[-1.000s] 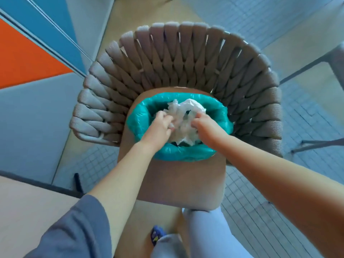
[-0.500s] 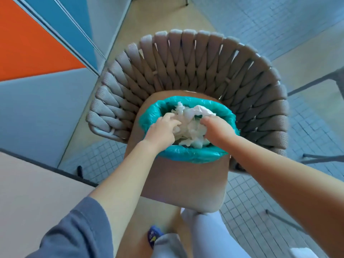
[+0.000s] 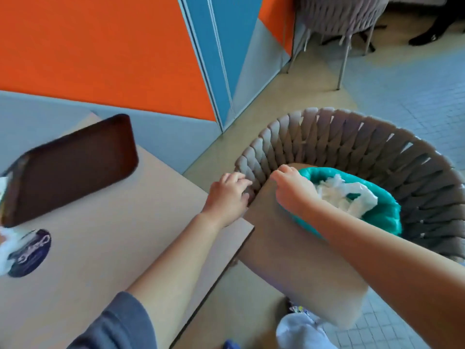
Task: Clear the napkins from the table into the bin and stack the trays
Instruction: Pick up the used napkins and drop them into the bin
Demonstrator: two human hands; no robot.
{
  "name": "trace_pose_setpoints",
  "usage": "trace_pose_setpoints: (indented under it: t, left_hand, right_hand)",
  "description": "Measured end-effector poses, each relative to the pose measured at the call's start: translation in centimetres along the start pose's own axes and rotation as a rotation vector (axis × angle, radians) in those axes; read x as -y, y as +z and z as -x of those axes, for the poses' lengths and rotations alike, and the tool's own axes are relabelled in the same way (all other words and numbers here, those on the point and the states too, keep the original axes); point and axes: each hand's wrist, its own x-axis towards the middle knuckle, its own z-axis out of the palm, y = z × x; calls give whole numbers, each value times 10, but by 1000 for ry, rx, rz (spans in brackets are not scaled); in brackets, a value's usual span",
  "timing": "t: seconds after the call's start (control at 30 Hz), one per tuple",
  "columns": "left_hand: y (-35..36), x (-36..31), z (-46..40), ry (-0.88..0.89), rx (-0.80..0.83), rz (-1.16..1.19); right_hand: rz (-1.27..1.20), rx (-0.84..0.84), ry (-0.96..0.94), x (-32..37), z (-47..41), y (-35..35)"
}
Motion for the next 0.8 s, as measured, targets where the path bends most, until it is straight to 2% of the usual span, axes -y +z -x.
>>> trace_pose_setpoints:
  t: [0.17,0.4,0.8]
  left_hand:
    - [-52,82,89,-153,-81,-109]
    - [-106,176,214,-369,-199,-180]
    - [-133,296,352,-781,-319,-187]
  right_hand:
    - [22,-8,-196,122,1,21]
    - [43,84,-413,281,19,57]
    - [152,249,-738,449,29,116]
